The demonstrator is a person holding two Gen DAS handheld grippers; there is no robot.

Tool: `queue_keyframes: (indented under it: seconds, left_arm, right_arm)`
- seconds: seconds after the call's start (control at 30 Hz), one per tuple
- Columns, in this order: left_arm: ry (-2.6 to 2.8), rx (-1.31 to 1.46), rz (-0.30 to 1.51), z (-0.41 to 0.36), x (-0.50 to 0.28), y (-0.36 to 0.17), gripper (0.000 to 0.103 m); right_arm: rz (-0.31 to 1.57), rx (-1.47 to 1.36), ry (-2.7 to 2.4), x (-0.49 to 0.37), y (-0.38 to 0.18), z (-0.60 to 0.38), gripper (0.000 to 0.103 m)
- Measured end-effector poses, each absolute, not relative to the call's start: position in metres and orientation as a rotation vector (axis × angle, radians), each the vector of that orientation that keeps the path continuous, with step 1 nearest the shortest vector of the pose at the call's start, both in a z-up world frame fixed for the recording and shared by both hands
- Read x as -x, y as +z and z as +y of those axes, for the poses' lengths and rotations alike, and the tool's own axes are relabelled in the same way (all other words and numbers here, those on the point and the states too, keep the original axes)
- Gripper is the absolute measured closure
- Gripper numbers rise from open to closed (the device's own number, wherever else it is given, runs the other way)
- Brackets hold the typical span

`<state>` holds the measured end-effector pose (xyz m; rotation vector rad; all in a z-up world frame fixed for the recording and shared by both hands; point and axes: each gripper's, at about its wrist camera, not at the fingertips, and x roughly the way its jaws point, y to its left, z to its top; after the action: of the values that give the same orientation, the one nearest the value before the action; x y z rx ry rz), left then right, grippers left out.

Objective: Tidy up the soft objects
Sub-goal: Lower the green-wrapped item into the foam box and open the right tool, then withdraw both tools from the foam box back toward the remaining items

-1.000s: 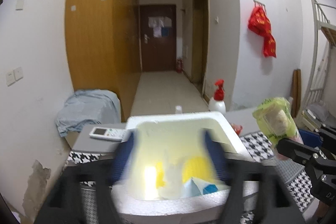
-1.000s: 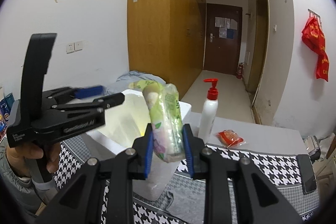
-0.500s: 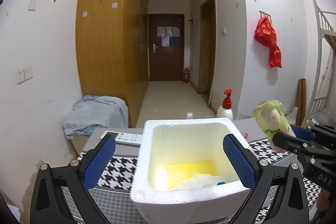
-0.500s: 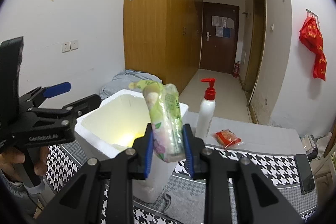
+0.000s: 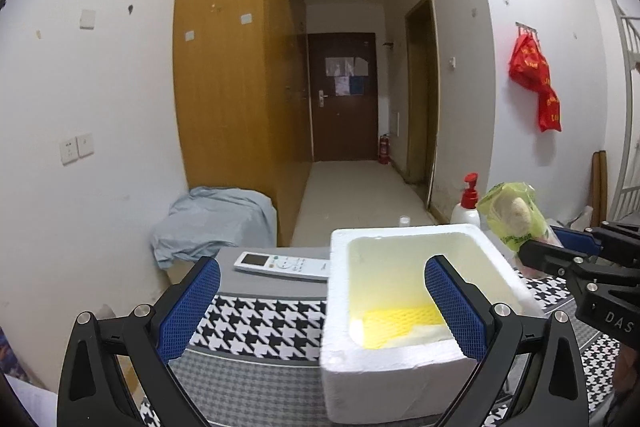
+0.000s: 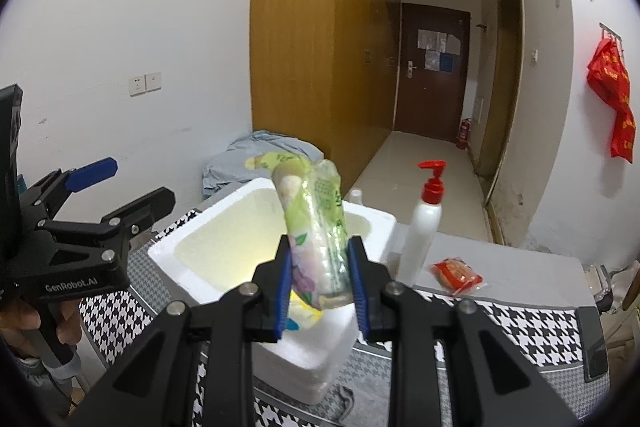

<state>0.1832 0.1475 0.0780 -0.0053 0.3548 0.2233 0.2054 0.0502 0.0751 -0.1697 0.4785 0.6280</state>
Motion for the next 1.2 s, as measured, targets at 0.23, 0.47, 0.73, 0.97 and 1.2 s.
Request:
queue_keyframes:
  seconds: [0.23,0.47,0.73,0.97,1.2]
  left_arm:
    - [0.251,0.035,0.352,0.167,-0.173,0.079,0.001]
    - [0.298,0.052,0.356,0.188,-0.162,0.078,0.001]
    - [0.311,0.064,0.364,0.200,-0.159,0.079,0.001]
    - [0.307,0.065,0.360,0.201,-0.158,0.078,0.001]
    - [0.295,0.065,0.360,0.200,-0.157,0.079,0.001]
  right_arm:
    - [0.488,0.185,0.665,-0.210,0.075,0.072,0.072]
    - [0.501,0.193,0.701,-0.214,0.073,0.088,0.072]
    - [0.522,0.180,0.712,-0.223,0.070,0.092,0.069]
    - [0.516,0.162,0.674,-0.226,0.070,0.088,0.025]
    - [0.494,0.186,0.668,-0.216,0.072,0.087,0.012]
